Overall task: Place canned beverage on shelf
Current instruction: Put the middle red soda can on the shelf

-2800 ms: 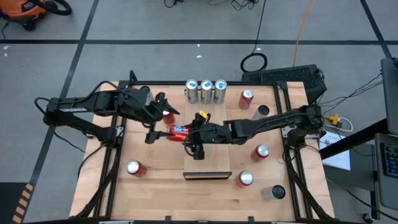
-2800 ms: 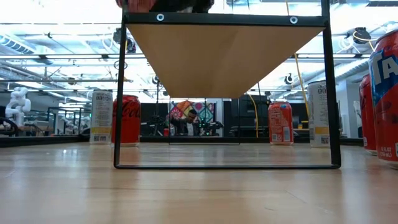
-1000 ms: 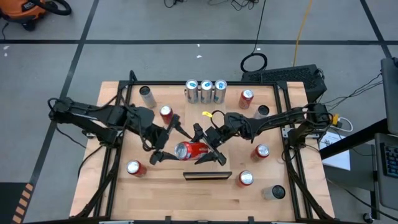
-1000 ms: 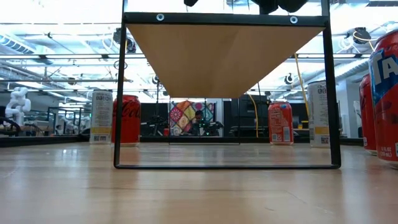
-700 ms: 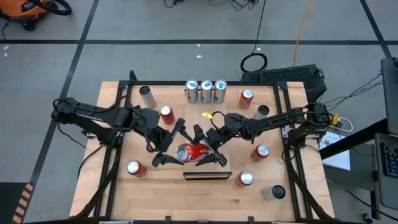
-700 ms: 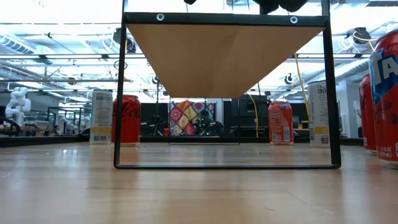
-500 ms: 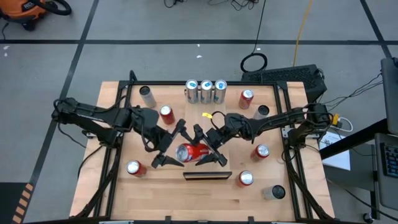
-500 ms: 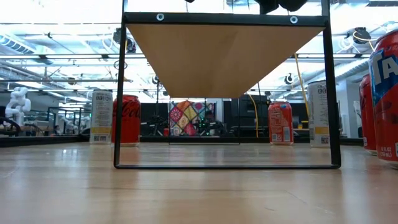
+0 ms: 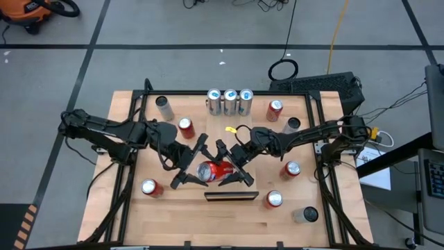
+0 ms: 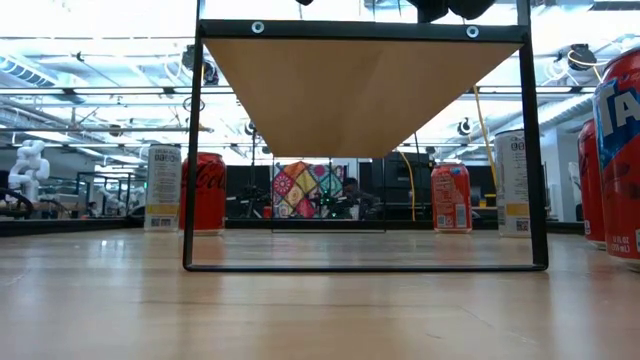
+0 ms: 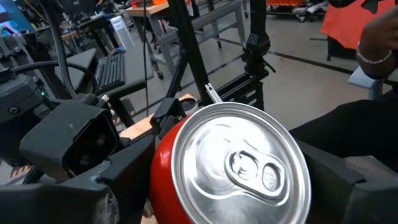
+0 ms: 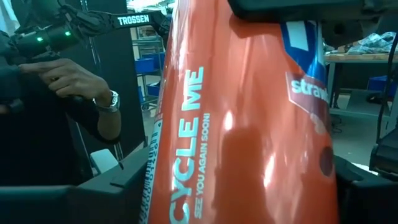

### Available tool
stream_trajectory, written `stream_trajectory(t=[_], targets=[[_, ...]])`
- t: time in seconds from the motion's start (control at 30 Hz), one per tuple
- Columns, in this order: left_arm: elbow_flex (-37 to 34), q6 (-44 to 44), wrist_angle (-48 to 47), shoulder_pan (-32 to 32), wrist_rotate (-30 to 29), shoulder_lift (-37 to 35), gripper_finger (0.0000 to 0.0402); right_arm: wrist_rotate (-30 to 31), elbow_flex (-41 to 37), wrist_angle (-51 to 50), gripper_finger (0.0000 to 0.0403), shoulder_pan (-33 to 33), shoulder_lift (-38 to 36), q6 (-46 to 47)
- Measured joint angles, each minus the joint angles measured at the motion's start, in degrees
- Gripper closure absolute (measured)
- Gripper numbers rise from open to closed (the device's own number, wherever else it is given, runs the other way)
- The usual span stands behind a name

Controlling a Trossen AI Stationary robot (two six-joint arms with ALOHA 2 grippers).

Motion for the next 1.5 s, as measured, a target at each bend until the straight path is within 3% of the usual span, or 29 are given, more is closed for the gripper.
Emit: stream_trajectory(t=[0.57,0.77,0.97,1.4,1.5], targets=[[0.07,-0.75,-0.18,0.00,0.11,0.25,0.0100,0.22,0.00,-0.21,0.0132,0.00,0.00,0.91],[0.04,-0.83,-0.37,0.00,-0.02,0.28,0.0100,0.43,0.00,-0.25,0.0107,0.02,0.00,2.41],[-0.33,-1.09,-3.13,-0.01,-2.92,0.73,0.0100,4.45,0.22,0.42,0.0075,0.14,-0.17,3.17],[-0.28,-3.01,-4.50,-0.07,-5.45,0.52,0.0100,5.54,0.24,-2.70,0.0071,0.01,-0.27,2.63],[-0.24,-4.51,-4.85,-0.05,-7.54,0.47,0.0100,8.74,0.24,-6.93,0.0070,0.04,-1.85,1.05]])
